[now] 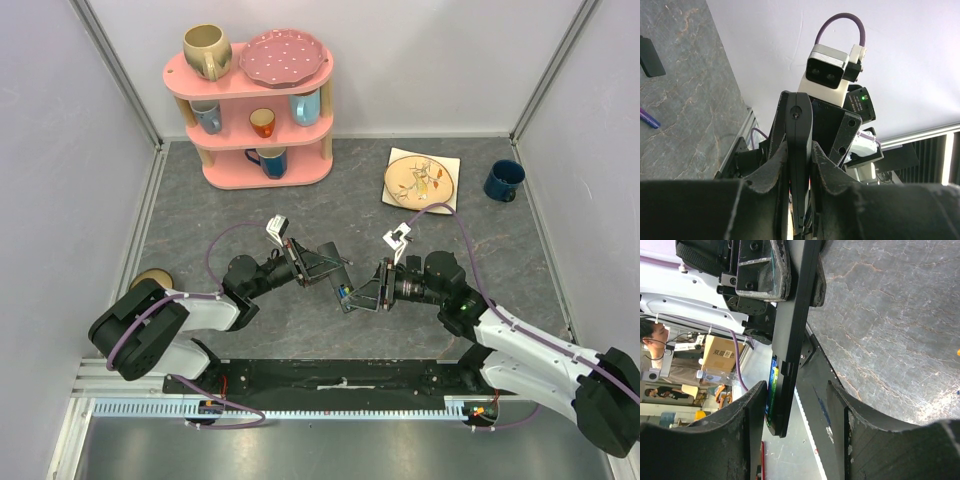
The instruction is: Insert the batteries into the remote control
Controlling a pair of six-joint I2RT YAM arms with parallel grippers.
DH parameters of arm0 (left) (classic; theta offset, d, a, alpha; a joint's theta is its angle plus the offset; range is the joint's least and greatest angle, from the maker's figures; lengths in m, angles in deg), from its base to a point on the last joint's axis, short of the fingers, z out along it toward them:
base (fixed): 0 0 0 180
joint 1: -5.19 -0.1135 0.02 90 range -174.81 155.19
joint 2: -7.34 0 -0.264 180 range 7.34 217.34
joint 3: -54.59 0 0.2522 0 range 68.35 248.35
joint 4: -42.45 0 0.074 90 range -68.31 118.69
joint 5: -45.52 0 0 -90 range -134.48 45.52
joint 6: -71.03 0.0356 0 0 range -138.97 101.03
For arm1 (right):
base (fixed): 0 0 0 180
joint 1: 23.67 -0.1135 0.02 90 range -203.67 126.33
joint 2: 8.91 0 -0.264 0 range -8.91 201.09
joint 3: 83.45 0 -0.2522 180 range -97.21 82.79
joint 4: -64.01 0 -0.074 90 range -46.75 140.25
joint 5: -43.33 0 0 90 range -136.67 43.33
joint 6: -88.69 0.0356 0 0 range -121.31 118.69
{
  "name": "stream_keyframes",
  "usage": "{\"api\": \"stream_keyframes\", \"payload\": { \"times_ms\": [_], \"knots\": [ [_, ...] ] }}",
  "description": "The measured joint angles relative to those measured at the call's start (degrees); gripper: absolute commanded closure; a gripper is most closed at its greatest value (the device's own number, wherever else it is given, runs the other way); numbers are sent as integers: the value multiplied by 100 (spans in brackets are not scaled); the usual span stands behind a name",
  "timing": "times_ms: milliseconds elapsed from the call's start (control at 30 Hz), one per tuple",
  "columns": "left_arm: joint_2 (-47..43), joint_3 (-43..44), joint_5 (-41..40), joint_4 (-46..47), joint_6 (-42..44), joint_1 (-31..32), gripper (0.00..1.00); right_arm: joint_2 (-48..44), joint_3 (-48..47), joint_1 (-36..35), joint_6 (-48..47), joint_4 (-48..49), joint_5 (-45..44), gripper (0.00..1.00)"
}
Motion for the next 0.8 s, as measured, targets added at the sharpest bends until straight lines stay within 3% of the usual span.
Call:
{"api": "stream_keyframes", "payload": {
  "times_ms": [433,633,733,800],
  "knots": [
    [0,0,-4,-39,168,0,98,-48,0,-7,-52,-72,-35,63],
    [2,0,-9,-81,227,0,98,-44,-17,-15,-101,-118,-48,78],
    [2,0,-7,-61,278,0,98,-4,-31,-15,-83,-160,-66,75],
    [2,0,-9,-61,299,-2,98,7,-39,-17,-81,-162,-63,63]
  ]
}}
